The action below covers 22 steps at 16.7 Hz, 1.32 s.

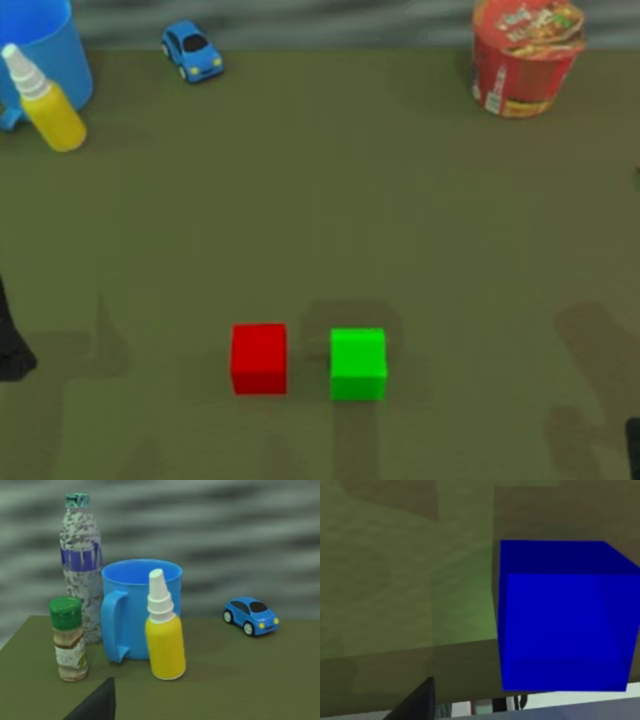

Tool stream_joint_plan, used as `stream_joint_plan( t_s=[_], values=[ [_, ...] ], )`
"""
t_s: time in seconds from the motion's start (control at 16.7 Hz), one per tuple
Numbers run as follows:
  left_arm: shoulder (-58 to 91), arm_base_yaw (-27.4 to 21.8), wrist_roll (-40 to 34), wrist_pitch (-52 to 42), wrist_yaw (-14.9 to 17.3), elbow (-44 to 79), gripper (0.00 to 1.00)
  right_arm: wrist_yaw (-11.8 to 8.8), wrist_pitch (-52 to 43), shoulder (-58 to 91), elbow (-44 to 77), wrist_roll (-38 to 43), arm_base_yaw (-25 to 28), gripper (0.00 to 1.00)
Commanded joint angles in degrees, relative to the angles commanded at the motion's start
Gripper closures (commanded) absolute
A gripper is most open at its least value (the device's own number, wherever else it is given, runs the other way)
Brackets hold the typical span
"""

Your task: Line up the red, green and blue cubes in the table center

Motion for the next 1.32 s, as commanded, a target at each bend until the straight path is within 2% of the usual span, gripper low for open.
stream_joint_plan(
  t_s=[0.3, 0.78, 1.14, 1.32],
  values=[
    [0.0, 0.0, 0.0, 0.0, 0.0, 0.0, 0.0, 0.0, 3.8, 2.1, -2.0, 0.2, 0.2, 0.0],
    [0.0, 0.0, 0.0, 0.0, 0.0, 0.0, 0.0, -0.1, 27.3, 13.0, -14.1, 0.5, 0.3, 0.0],
    [0.0, 0.0, 0.0, 0.0, 0.0, 0.0, 0.0, -0.1, 30.1, 14.5, -15.6, 0.5, 0.3, 0.0],
    [0.0, 0.0, 0.0, 0.0, 0.0, 0.0, 0.0, -0.1, 30.1, 14.5, -15.6, 0.5, 0.3, 0.23]
  ],
)
